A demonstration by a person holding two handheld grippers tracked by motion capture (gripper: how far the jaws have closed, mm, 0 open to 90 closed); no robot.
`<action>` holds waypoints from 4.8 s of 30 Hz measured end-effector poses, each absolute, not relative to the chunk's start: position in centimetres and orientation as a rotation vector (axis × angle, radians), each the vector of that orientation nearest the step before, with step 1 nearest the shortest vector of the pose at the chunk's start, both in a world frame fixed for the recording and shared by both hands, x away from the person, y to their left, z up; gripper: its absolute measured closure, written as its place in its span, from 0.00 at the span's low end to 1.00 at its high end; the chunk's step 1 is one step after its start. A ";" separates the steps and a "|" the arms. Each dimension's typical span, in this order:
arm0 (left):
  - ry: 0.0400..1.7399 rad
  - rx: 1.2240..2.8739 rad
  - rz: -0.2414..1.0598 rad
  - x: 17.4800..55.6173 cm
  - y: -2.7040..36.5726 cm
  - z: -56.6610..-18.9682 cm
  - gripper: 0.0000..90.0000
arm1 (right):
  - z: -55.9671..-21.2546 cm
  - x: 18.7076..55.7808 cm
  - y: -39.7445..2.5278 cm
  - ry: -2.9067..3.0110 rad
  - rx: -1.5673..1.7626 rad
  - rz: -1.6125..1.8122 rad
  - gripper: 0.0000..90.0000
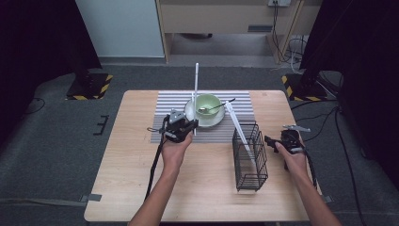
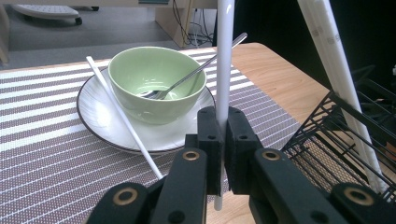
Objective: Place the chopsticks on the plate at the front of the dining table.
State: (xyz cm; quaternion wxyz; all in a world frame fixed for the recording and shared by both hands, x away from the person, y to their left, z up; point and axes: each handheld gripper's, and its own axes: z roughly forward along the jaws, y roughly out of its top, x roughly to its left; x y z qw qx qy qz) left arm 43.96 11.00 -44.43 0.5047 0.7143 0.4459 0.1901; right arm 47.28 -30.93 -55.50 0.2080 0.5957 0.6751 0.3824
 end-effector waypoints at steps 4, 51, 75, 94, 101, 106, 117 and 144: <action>1.083 1.724 0.460 44.2 11.0 -44.5 0.96 | -55.5 47.3 -30.8 1.877 1.657 1.053 0.17; 1.282 1.692 0.515 48.4 10.3 -46.5 0.96 | -55.7 47.1 -29.0 1.912 1.621 0.833 0.02; 1.406 1.727 0.464 49.1 11.9 -48.8 0.96 | -55.7 47.1 -28.9 1.904 1.626 0.831 0.02; 1.452 1.741 0.453 49.4 12.8 -49.5 0.96 | -55.7 47.1 -28.9 1.904 1.627 0.830 0.02; 1.461 1.741 0.455 49.3 12.9 -49.8 0.96 | -55.7 47.1 -28.9 1.904 1.628 0.830 0.02; 1.467 1.736 0.460 49.2 12.9 -49.8 0.96 | -55.7 47.1 -28.9 1.903 1.628 0.830 0.02; 1.497 1.725 0.459 49.1 13.4 -50.2 0.95 | -55.7 47.1 -28.9 1.903 1.628 0.830 0.02; 1.532 1.711 0.457 48.9 14.1 -50.6 0.95 | -55.7 47.1 -28.9 1.902 1.629 0.829 0.02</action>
